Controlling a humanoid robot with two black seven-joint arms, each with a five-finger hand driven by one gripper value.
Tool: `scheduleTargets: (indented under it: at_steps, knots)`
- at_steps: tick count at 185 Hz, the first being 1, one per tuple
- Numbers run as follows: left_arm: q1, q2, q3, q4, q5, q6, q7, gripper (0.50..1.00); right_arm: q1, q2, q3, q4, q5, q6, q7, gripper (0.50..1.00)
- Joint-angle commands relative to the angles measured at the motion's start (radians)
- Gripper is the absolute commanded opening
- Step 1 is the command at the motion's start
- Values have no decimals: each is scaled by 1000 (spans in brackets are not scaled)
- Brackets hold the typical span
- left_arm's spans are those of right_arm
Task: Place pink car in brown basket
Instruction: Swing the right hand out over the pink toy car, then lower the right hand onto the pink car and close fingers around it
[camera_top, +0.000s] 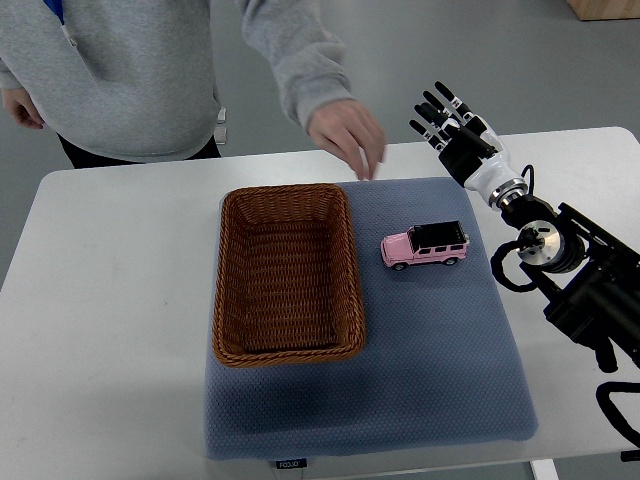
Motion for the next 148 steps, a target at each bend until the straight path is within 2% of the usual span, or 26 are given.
scheduleTargets:
  at_steps: [1, 57, 71, 97, 114, 119, 125, 135, 136, 137, 148]
  knots:
    - [0, 0, 2, -1, 0, 0, 0, 1000, 0, 0, 0, 0, -1, 0, 0, 911]
    - [0, 0, 0, 0, 0, 0, -1, 1000, 21, -5, -11, 5, -27, 5, -6, 911]
    - [0, 0, 0, 0, 0, 0, -1, 1000, 58, -12, -66, 8, -102, 19, -29, 911]
    - [0, 0, 0, 0, 0, 0, -1, 1000, 185, -150, -250, 34, -401, 75, -98, 911]
    - [0, 0, 0, 0, 0, 0, 0, 1000, 297, -259, -426, 126, -658, 158, -127, 911]
    - [0, 0, 0, 0, 0, 0, 0, 1000, 342, -313, -504, 201, -745, 195, -135, 911]
    - [0, 0, 0, 0, 0, 0, 0, 1000, 374, -347, -558, 251, -796, 209, -140, 911]
    - [0, 0, 0, 0, 0, 0, 0, 1000, 374, -347, -558, 252, -796, 209, -140, 911]
    - [0, 0, 0, 0, 0, 0, 0, 1000, 430, -382, -653, 314, -821, 216, -147, 911]
    - [-1, 0, 0, 0, 0, 0, -1, 1000, 440, -385, -669, 322, -822, 218, -149, 911]
    - [-1, 0, 0, 0, 0, 0, 0, 1000, 475, -397, -742, 350, -822, 216, -156, 911]
